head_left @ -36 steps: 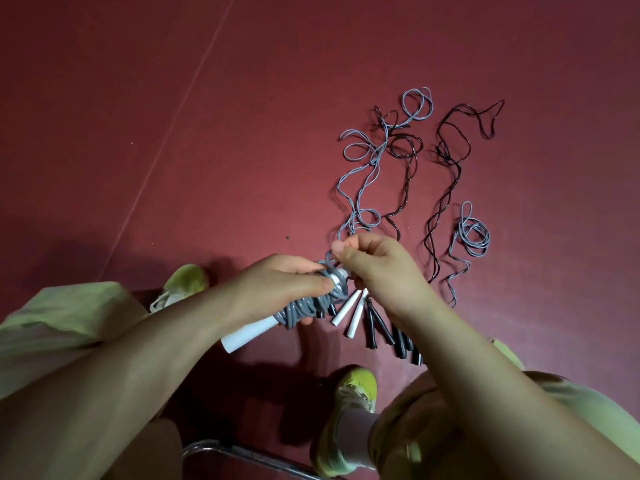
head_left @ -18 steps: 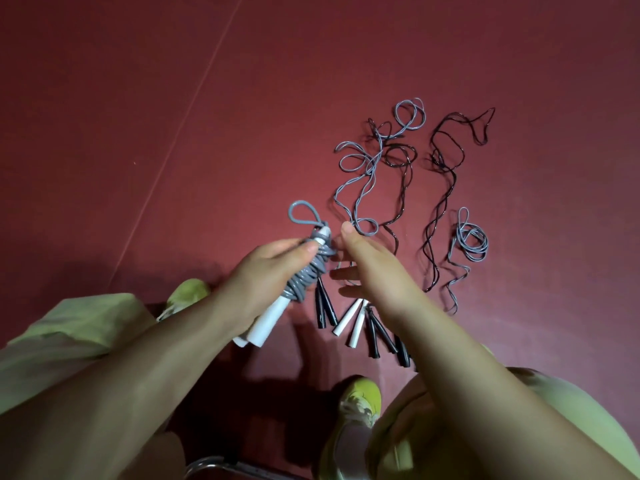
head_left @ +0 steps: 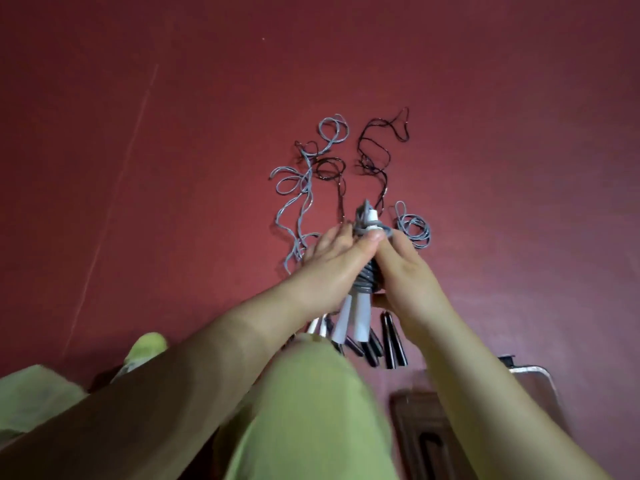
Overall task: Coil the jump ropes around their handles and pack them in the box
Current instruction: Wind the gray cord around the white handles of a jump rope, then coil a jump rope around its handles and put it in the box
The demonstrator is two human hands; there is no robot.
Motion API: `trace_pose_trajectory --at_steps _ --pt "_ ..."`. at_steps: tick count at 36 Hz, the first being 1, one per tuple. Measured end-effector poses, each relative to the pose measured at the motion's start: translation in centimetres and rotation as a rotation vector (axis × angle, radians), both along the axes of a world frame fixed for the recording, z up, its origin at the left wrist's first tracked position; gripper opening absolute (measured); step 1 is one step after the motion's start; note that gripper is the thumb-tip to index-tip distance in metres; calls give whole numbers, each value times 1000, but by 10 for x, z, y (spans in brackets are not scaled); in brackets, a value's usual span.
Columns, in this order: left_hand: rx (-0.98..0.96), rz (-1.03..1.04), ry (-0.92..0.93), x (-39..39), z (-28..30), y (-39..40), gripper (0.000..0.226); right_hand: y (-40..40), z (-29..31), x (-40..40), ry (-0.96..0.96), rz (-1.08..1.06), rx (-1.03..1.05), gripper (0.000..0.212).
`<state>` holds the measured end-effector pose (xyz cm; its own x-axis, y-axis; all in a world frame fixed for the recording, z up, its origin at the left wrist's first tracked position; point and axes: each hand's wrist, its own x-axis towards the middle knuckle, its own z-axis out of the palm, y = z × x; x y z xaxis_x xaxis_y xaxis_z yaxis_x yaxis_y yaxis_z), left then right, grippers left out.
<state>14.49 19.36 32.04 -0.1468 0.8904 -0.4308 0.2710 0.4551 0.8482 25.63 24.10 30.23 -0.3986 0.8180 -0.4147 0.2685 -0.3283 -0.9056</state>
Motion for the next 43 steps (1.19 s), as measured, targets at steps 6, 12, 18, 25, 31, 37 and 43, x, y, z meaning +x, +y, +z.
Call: trace_pose_trajectory --at_steps 6,12,18,25,31,37,43 --pt "-238 -317 237 80 -29 34 82 15 -37 97 -24 -213 -46 25" --pt "-278 -561 415 148 -86 64 79 14 -109 186 -144 -420 -77 26" --pt "-383 -589 342 221 -158 65 80 -6 -195 273 -306 -665 -202 51" --pt "-479 -691 311 263 -206 43 74 -28 -269 339 -441 -896 -337 38" --pt "-517 -707 286 261 -220 42 72 -19 -303 360 -554 -944 -436 62" --pt "-572 -633 274 246 -237 43 72 6 -319 347 -515 -878 -376 44" --pt "-580 -584 203 240 -240 46 74 7 -324 338 -337 -1020 -526 60"
